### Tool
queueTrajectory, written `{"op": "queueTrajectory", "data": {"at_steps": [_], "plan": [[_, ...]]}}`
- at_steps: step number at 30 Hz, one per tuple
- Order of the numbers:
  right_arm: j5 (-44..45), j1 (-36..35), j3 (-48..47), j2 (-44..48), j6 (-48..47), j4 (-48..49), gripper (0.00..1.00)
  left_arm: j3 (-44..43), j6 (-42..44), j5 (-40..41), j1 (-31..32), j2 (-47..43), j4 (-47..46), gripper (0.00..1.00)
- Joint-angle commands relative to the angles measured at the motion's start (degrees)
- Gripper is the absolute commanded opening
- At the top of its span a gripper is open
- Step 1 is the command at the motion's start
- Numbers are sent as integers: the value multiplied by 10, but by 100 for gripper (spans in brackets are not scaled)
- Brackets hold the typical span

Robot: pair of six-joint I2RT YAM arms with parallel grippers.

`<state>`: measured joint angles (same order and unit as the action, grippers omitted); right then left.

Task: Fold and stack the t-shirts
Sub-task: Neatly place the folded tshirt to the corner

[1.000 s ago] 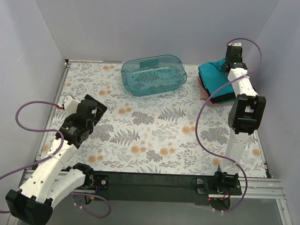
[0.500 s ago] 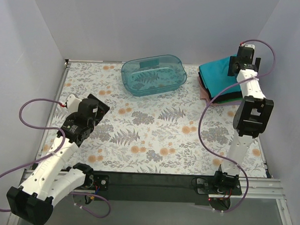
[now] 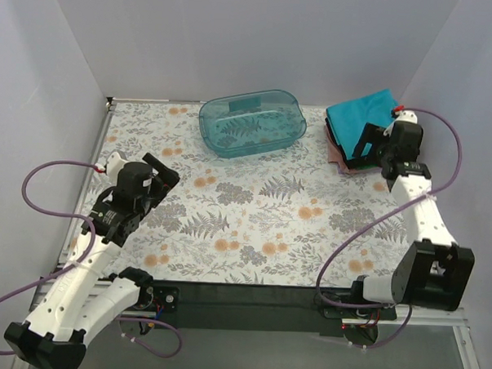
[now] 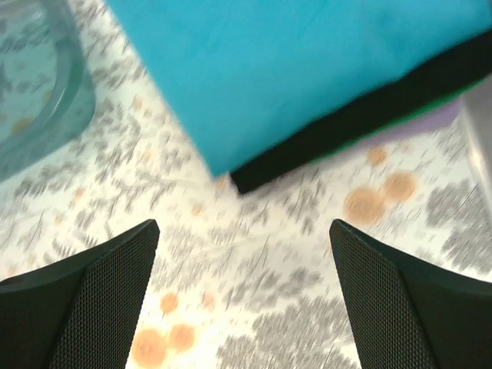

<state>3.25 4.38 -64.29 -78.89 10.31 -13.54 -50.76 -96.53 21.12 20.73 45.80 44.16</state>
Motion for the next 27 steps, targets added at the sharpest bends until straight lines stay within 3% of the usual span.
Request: {"op": "queueTrajectory", "data": {"at_steps": [1, 7, 12, 17, 20, 27], "plan": [[-45, -10, 103, 115, 52, 30, 98, -11, 31, -47, -3, -17, 25, 98], [-76, -13, 281, 338, 82, -24, 98, 27, 21, -94, -3, -31, 34, 98], [-94, -13, 346, 484, 89, -109, 98, 64, 19, -121, -2, -68, 29, 98], [-151, -13, 379, 548, 90, -133, 98, 114, 14, -137, -2, -133, 1, 98], [-141, -13, 384, 572, 91, -134, 98, 125, 2, -136, -3, -149, 0, 98], [-138, -13, 383, 558, 89, -134, 98, 124, -8, -105, -3, -141, 13, 98]]}}
